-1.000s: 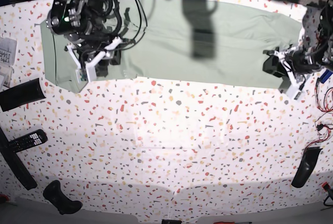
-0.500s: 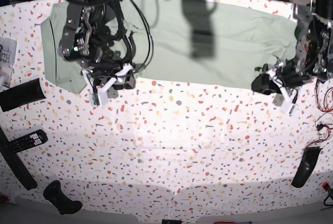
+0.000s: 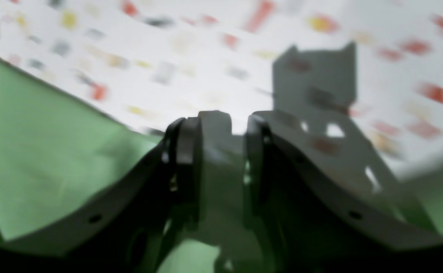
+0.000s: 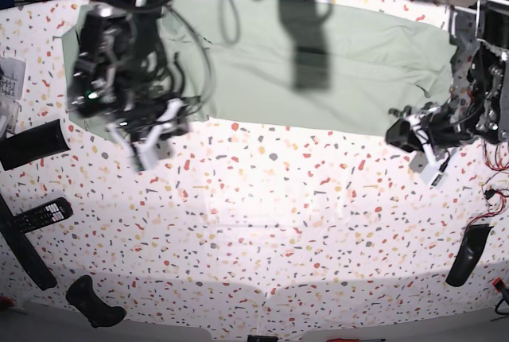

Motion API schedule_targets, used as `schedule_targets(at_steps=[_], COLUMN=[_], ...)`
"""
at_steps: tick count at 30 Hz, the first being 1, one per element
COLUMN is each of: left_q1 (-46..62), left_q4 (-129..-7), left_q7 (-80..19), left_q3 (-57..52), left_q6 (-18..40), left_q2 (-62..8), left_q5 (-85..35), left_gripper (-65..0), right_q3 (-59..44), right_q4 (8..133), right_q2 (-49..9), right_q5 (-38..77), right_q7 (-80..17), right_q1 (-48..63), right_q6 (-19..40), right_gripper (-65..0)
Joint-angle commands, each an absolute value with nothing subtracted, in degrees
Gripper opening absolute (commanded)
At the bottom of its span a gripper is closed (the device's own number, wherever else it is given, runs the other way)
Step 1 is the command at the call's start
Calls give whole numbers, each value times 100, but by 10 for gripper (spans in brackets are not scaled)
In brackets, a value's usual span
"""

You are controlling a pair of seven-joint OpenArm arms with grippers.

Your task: Fold the T-shirt properly

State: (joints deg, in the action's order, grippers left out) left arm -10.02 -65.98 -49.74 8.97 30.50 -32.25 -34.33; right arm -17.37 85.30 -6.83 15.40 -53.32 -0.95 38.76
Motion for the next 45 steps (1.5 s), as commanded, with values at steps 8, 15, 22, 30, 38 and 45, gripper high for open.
schedule_targets(at_steps=[8,15,22,30,38,45], left_q1=[-958,-967,-781,-75,775,1697], left_q4=[-7822,-8473,-8571,-8571,-8571,-8569], left_q7=[-5343,-5330,-5924,-5843,-5920,-6189], left_q3=[886,886,871,-276,-2206,-2600], left_q6=[2823,2410,2383,2383,2871,3444], left_q2=[-3894,-4130,-4880,-4504,-3927,-3933], left_q5=[-3052,-3114,-4088,-4716,-5000,-5009], left_gripper=[-460,-460,-428,-428,-428,-407], right_q3=[-1750,-1750,-1765,-1765,-1765,-2130], right_q4=[9150,9985,11034,11719,11957,12873], right_q2=[-1446,-1479,-1474,-902,-331,-331], right_q5=[2692,3553,3769,2637,2252,2270], right_q7=[-5905,-6208,-6477,-4742,-4397,-4550], right_q1=[-427,-425,-143,1387,2552,3216], right_q6=[4000,4000,4000,3865,3817,3767], right_gripper=[-451,-451,-451,-451,-451,-451])
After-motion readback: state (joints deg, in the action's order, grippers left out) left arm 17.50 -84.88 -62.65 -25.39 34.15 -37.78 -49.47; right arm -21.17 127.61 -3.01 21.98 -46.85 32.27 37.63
